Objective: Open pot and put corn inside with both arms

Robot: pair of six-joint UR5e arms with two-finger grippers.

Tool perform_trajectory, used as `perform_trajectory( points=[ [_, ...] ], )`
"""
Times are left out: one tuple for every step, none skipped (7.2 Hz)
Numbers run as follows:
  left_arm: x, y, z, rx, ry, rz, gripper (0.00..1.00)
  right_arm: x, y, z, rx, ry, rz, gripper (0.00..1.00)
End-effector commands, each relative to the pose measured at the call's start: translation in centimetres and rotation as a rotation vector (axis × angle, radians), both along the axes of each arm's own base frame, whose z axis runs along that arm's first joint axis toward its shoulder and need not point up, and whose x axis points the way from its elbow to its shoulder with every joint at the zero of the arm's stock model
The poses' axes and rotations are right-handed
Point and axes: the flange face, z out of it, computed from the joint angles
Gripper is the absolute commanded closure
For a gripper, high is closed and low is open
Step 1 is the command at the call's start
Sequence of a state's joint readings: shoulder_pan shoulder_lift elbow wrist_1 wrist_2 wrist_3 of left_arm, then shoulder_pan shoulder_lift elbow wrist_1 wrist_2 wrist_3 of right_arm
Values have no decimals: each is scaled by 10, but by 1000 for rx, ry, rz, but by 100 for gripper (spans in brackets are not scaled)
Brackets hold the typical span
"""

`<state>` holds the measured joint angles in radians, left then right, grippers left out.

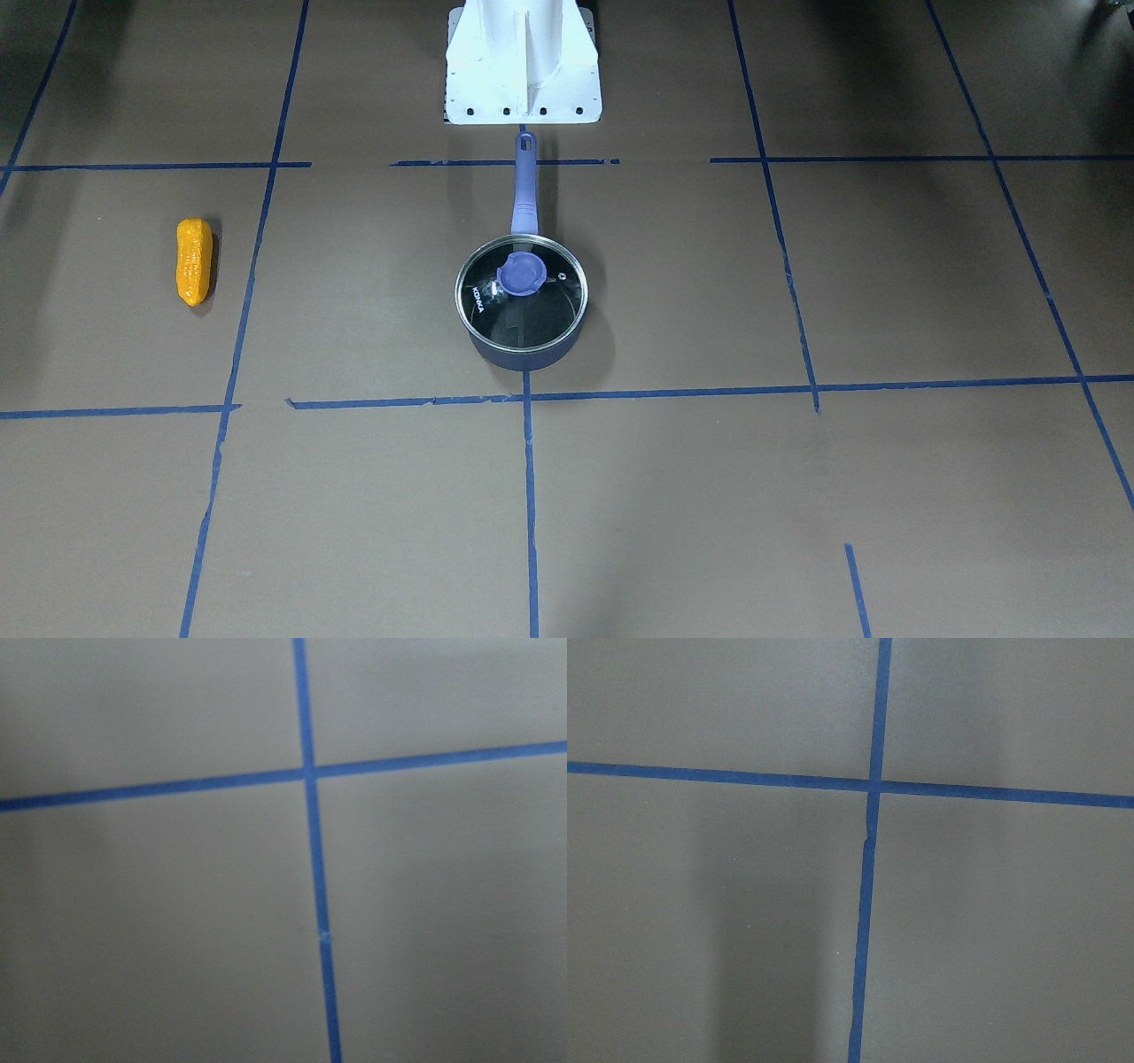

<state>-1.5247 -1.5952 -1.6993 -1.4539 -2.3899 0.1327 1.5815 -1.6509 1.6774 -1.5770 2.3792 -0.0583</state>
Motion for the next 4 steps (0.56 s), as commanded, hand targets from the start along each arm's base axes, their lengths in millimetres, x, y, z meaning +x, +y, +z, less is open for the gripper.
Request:
perform_trajectory(
  points=[
    [78,8,-92,13,17,-2,0,0,-1,0,0,2,0,0],
    [123,18,-152,0,25,-35,0,0,-1,1,0,3,0,0],
    [162,22,-188,-20,40,-39,0,0,-1,1,-1,3,-1,0],
    [208,21,-223,-52,65,-35,0,1,-4,-3,8,2,0,0]
  ],
)
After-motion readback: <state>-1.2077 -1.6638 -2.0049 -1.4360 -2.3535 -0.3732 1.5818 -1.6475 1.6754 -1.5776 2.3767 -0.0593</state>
